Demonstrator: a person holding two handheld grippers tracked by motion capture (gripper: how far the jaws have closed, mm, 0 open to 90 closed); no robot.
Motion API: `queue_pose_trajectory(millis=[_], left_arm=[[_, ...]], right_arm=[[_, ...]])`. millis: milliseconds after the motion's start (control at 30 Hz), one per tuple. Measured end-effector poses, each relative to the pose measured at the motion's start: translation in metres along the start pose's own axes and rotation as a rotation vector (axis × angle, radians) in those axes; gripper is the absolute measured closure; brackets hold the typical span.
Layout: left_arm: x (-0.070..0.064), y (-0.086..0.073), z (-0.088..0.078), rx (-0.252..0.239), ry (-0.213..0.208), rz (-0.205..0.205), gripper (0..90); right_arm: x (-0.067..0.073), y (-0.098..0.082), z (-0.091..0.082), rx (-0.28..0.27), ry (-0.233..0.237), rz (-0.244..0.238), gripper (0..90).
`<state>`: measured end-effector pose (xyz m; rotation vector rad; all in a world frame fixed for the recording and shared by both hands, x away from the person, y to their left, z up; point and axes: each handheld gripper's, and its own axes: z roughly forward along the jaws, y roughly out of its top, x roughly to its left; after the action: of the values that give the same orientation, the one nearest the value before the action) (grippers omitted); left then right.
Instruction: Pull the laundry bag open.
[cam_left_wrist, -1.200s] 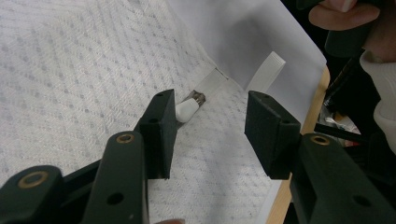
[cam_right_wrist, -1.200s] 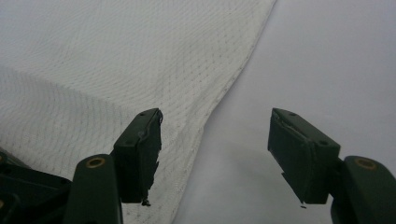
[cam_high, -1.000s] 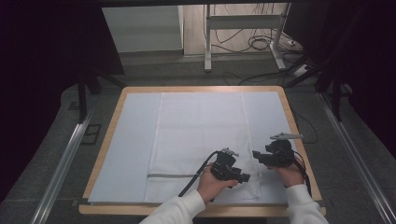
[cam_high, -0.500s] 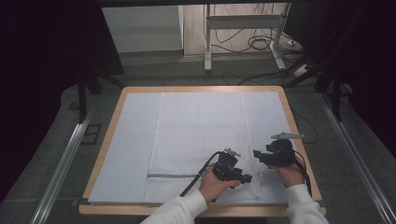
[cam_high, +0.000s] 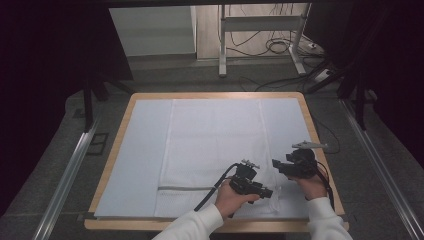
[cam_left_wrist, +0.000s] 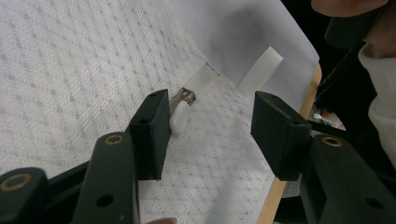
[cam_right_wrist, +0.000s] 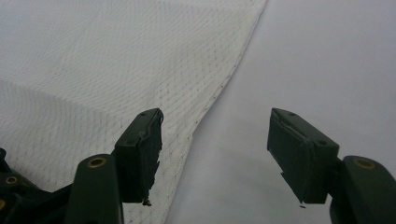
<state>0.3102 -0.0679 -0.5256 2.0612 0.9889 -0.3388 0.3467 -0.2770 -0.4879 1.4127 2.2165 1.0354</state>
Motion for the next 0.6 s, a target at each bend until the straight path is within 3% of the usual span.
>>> queue_pose_trajectory(millis=[267,600], left_arm=[[0.0000,0.0017,0.0018,-0.003,0.051,0.011,64.7],[0.0049,0.0054,0.0029,0.006,0.047,0.008,73.8]], right_arm=[[0.0000,0.0001,-0.0003,-0.003,-0.002,-0.001,34.9],[0.0001,0.0000,0.0001,-0.002,-0.001,-0.002,34.9]])
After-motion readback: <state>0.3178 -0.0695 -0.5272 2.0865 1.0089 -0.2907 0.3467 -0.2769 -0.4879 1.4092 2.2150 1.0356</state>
